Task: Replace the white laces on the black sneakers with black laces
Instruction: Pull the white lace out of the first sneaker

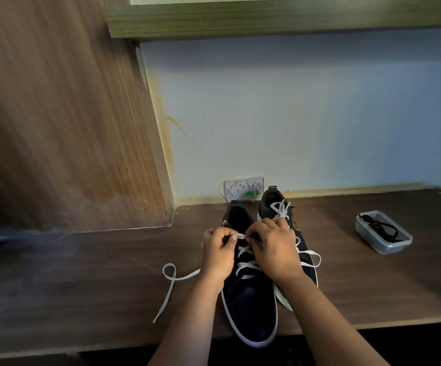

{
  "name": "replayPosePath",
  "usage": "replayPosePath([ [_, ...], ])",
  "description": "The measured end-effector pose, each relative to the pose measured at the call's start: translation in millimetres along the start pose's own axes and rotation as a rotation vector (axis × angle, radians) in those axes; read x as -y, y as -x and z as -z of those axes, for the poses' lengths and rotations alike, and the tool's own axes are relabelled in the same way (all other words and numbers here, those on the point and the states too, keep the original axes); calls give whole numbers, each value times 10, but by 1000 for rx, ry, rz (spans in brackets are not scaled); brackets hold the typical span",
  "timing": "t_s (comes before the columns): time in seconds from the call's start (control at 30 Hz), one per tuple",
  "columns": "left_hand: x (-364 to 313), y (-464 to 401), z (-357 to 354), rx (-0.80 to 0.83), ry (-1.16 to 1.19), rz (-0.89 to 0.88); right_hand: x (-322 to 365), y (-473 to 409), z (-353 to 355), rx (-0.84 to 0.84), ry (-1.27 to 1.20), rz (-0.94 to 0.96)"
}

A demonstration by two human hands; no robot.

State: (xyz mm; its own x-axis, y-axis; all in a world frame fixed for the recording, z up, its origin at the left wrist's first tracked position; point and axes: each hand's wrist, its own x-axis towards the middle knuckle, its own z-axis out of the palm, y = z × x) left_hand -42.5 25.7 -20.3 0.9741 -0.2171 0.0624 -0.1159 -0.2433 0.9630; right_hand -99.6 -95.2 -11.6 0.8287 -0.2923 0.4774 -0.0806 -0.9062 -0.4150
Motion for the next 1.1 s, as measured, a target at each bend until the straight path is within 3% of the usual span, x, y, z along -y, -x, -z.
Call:
replayPosePath([
  [0.17, -27, -22, 30, 103, 365, 287, -83, -12, 8, 19, -112, -176],
  [0.27, -69, -27, 88, 109, 418, 298, -155, -24, 15, 44, -148, -186],
  [0.37, -107, 2, 104, 69, 363, 136, -120, -27, 49, 66, -217, -92],
  [0.5, 12, 5, 110, -26, -196, -298, -10, 12, 83, 33, -157, -2],
  [0.57, 67, -20, 91, -98, -311, -376, -17, 6, 72, -49, -110, 14],
  [0.6, 69, -29, 88, -83, -282, -332, -31, -4, 69, -74, -118, -7],
  [0.73, -73, 3, 51, 61, 256, 54, -8, -19, 107, 23, -378, -182],
  [0.83, -119, 24, 79, 39, 159, -28, 29, 8, 102, 73, -393, -172],
  [0.93, -193, 58, 123, 72, 264, 28, 39, 7, 112, 96, -417, -173],
  [1.0, -246, 90, 164, 140, 465, 189, 41, -21, 161, 36, -541, -303],
  [1.1, -253, 27, 339, 114, 841, 354, -1, -106, 343, -170, -901, -656],
])
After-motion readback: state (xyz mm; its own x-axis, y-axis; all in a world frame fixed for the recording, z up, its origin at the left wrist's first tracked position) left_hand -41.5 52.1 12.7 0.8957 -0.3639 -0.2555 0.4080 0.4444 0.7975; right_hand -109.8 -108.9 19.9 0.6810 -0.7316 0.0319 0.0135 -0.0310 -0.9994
